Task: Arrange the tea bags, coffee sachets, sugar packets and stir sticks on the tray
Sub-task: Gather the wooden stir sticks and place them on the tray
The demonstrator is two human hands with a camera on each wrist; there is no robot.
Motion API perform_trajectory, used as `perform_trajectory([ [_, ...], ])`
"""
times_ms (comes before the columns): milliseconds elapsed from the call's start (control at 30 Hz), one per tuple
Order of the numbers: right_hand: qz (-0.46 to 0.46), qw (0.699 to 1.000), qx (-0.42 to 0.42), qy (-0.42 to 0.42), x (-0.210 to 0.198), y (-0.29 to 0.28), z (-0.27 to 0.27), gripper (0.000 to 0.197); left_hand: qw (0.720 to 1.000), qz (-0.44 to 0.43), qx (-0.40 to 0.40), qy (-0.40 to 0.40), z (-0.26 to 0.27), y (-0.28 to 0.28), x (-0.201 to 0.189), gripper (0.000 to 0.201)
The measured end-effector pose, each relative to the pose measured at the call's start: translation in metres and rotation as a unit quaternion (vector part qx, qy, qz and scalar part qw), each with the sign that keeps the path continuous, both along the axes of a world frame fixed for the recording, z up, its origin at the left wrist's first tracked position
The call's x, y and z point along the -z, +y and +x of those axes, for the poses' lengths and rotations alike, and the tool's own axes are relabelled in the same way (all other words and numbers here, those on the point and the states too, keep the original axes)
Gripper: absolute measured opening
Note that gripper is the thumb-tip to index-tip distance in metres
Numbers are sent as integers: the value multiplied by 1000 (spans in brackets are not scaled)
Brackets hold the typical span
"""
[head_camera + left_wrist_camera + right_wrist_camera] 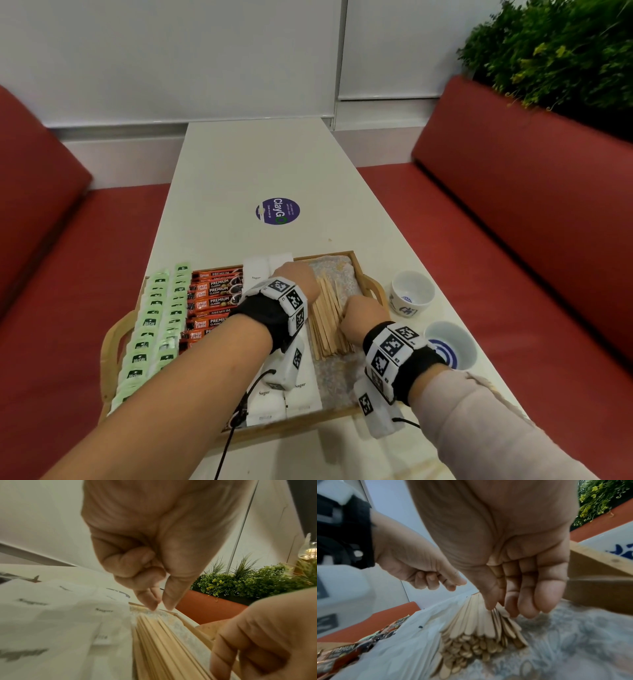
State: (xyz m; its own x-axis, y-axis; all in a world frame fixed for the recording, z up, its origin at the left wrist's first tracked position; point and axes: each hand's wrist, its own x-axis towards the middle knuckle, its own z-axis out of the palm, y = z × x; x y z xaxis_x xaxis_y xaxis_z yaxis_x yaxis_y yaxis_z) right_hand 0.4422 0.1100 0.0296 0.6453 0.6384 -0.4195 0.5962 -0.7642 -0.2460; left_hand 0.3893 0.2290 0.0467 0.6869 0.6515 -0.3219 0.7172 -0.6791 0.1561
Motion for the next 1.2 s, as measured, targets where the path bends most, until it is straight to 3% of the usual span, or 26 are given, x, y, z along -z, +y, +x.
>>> perform_trajectory([
  [100,7,1000,-2,11,0,-3,0,22,998,-26,3,-56,6,5,-5,17],
  [200,18,1000,4,16,-1,-6,0,24,996,-54,41,-63,12,5,-5,36],
  [333,29,999,15,29,-1,-7,1,25,994,-50,95,-4,20,1,-4,50],
  [567,16,999,5,46,3,-5,1,27,988,4,140,65,26,-4,4,54],
  [867,13,999,-4,35,2,-8,-1,18,985,-2,152,77,28,-7,1,41],
  [1000,13,999,-4,30,1,-11,-1,32,985,-3,158,73,28,-11,-1,48],
  [1133,-4,999,-19,34,-3,-13,-2,15,982,0,166,92,30,-16,-5,51],
  [1200,-14,999,-32,41,-5,-15,-3,21,981,5,167,96,30,-17,-5,50],
])
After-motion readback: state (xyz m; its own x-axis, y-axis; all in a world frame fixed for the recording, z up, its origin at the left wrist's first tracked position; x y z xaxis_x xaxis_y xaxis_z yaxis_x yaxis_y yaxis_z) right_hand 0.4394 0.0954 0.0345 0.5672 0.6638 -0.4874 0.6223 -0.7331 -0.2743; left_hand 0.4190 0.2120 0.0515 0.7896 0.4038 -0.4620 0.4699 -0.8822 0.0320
